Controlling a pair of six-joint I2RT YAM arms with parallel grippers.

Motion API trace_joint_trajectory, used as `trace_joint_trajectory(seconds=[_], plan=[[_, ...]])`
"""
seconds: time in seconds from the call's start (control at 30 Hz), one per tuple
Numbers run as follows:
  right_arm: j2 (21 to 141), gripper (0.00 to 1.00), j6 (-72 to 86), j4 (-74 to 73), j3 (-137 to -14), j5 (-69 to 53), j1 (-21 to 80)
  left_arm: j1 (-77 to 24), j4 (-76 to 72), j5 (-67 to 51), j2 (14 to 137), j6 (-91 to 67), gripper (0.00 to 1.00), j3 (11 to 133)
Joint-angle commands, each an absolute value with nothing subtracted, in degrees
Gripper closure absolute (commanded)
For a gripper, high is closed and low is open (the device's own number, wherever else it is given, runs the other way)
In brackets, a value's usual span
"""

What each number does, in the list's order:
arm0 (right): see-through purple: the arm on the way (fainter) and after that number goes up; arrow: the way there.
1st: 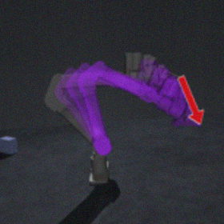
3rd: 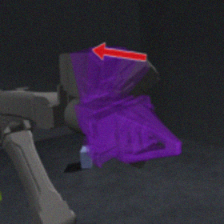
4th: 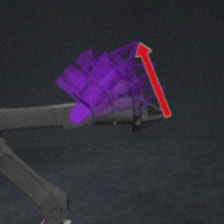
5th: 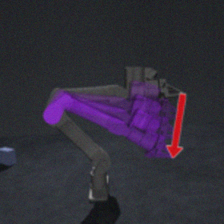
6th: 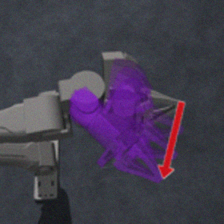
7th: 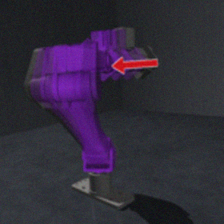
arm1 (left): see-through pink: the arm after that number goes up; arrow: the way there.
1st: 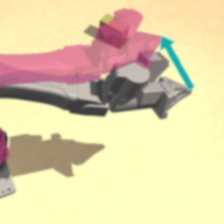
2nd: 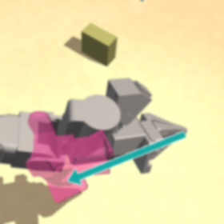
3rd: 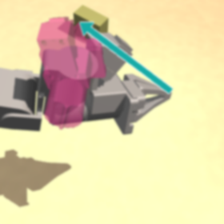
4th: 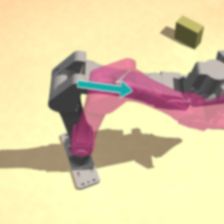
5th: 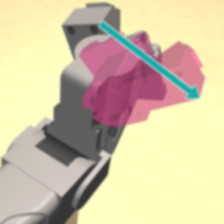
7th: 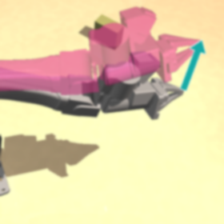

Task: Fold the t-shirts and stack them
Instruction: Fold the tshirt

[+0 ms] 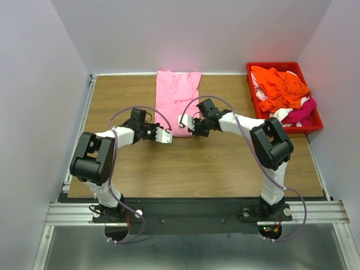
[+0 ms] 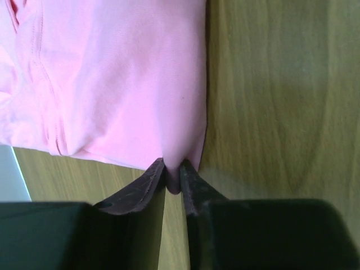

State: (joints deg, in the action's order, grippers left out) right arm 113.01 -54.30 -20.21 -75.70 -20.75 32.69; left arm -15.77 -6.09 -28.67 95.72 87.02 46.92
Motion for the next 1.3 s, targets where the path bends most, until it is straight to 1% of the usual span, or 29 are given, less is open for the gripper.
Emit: trace_joint_trajectory(seconds=[0.0, 0.07, 0.1, 0.2, 0.3, 0.33, 0.37, 0.43, 0.47, 0.53, 0.7, 0.8, 0.97, 1.07, 1.27], plan=[[113.8, 0.99, -53.9, -18.7, -76.6, -19.1, 33.0, -16.2, -2.9, -29.4, 95.3, 88.2, 0.90, 49.8], [112.7, 0.99, -52.9, -18.8, -76.3, -19.2, 33.0, -16.1, -1.7, -30.2, 93.1, 88.2, 1.00, 48.8], [111.1, 0.99, -52.5, -18.9, -76.0, -19.2, 33.0, -16.1, -1.1, -30.5, 91.9, 88.2, 1.00, 48.3], [107.7, 0.99, -49.4, -20.8, -75.6, -19.8, 33.0, -16.1, 3.4, -32.5, 87.1, 86.1, 1.00, 48.1], [104.2, 0.99, -46.8, -24.5, -75.8, -21.8, 33.0, -16.1, 11.0, -33.8, 81.4, 83.2, 1.00, 49.2], [103.0, 0.99, -46.3, -25.4, -75.8, -21.8, 33.0, -16.3, 11.0, -33.8, 81.4, 83.2, 1.00, 49.2], [102.0, 0.99, -45.9, -26.4, -75.0, -22.8, 33.0, -16.3, 14.1, -34.2, 80.3, 82.9, 1.00, 49.0], [98.6, 0.99, -44.0, -28.4, -73.8, -23.7, 33.2, -17.4, 17.1, -33.9, 74.9, 82.4, 1.00, 47.0], [97.6, 0.99, -43.3, -28.8, -73.1, -23.8, 33.4, -17.8, 17.5, -33.6, 74.9, 82.3, 1.00, 46.2], [94.8, 0.99, -42.2, -30.0, -70.1, -23.7, 33.8, -19.4, 18.5, -32.4, 70.8, 81.9, 1.00, 44.2], [85.2, 0.99, -39.7, -35.5, -66.3, -25.7, 36.3, -22.8, 27.8, -33.1, 60.2, 78.9, 1.00, 41.3], [80.3, 0.99, -39.1, -41.3, -64.9, -29.4, 36.6, -25.0, 34.5, -35.0, 53.0, 77.8, 1.00, 40.6], [75.2, 1.00, -43.6, -52.3, -62.0, -37.3, 36.9, -27.0, 44.4, -38.1, 42.2, 78.0, 1.00, 39.9], [72.3, 0.99, -44.2, -54.3, -61.4, -38.1, 37.6, -27.3, 47.5, -39.1, 39.6, 77.9, 1.00, 39.4], [72.2, 0.99, -45.3, -56.1, -61.4, -38.9, 37.7, -27.5, 51.8, -41.1, 37.6, 78.5, 1.00, 40.4]])
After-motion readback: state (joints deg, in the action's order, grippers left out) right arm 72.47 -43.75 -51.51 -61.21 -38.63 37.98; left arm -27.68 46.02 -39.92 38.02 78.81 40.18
